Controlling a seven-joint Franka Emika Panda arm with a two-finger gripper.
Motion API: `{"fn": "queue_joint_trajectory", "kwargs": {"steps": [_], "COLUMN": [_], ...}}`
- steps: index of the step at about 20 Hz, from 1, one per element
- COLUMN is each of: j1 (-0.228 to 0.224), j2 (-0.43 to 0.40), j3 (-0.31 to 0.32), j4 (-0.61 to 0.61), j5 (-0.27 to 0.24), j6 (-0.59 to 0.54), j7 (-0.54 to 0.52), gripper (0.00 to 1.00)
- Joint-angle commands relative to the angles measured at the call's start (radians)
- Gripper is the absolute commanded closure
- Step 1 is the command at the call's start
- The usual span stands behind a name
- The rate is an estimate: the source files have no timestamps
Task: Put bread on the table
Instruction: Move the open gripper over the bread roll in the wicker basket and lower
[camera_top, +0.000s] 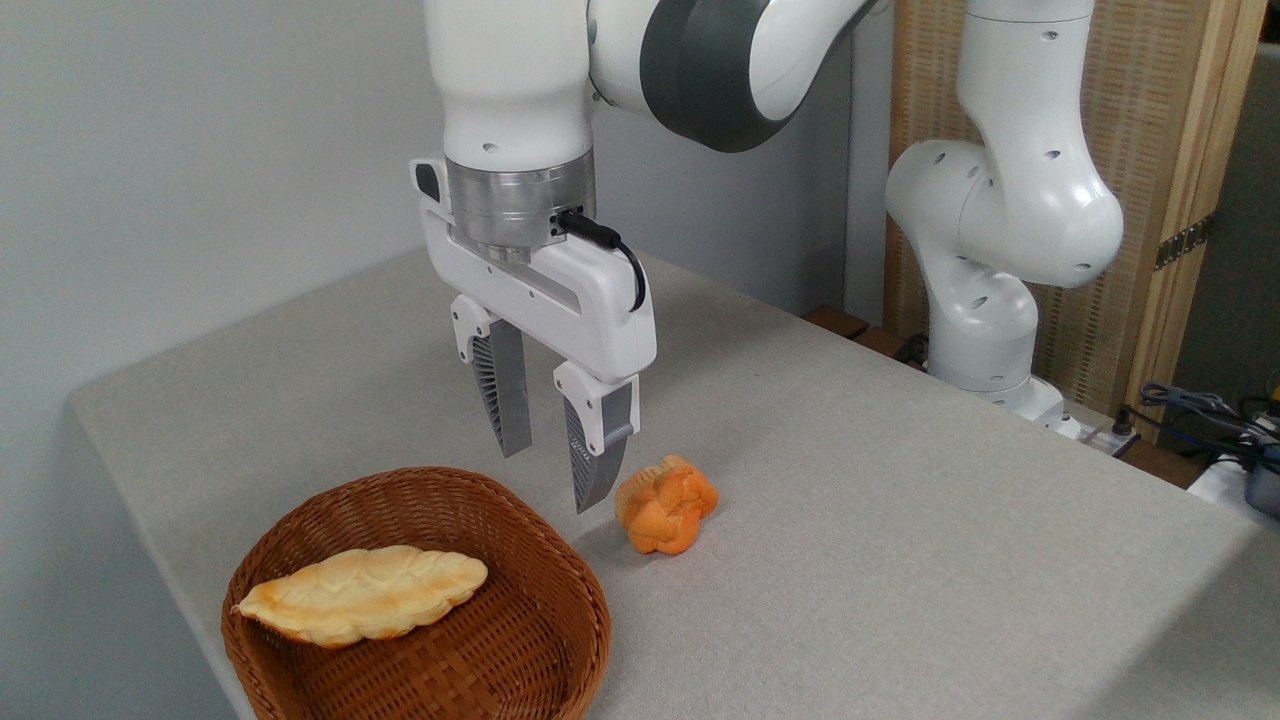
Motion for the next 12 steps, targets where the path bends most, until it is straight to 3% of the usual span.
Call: {"fn": "queue_joint_trajectory", "kwargs": {"steps": [1,7,12], "j1": [-0.007,-0.015,-0.019], "j2": [0.016,0.029,0.075], "j3": [0.004,0.001,-0.029], "j4": [0.014,0.014,0.014], "j5": [-0.020,-0.020,-0.017], "j6": [0.005,0.048,0.175], "j7": [0.020,0.021,0.026], "gripper": [0.00,0.00,0.00]}}
